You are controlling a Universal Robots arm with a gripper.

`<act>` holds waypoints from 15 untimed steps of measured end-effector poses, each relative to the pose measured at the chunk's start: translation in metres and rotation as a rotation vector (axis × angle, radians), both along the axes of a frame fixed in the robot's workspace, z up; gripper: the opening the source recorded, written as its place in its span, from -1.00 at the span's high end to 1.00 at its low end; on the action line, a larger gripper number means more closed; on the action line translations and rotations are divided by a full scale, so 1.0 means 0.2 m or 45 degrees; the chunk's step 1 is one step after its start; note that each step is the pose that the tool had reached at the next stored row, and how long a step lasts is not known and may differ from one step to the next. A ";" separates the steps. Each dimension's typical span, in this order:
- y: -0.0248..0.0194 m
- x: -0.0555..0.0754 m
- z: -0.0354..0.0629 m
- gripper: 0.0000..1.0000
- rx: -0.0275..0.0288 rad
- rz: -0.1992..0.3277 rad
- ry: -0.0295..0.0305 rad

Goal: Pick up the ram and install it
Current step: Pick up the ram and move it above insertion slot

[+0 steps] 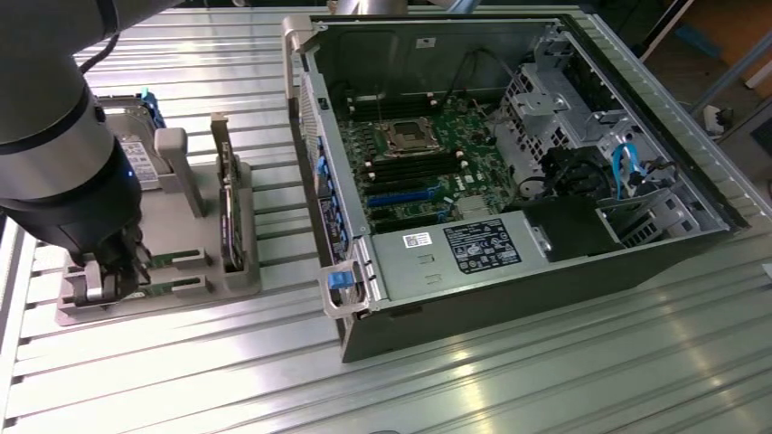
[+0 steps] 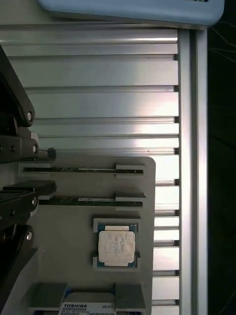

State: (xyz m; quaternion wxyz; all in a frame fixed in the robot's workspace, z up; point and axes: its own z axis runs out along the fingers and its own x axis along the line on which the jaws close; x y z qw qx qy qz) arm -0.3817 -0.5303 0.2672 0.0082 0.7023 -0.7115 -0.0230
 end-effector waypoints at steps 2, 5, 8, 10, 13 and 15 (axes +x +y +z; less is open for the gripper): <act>-0.005 0.00 -0.017 0.40 0.0000 0.000 0.0000; -0.013 0.00 -0.045 0.40 0.0000 0.000 -0.0001; -0.020 0.00 -0.069 0.40 -0.0001 0.000 0.0001; -0.026 0.00 -0.087 0.40 -0.0001 0.000 0.0000; -0.033 0.00 -0.115 0.40 0.0001 0.000 -0.0002; -0.036 0.00 -0.128 0.40 0.0001 0.000 -0.0001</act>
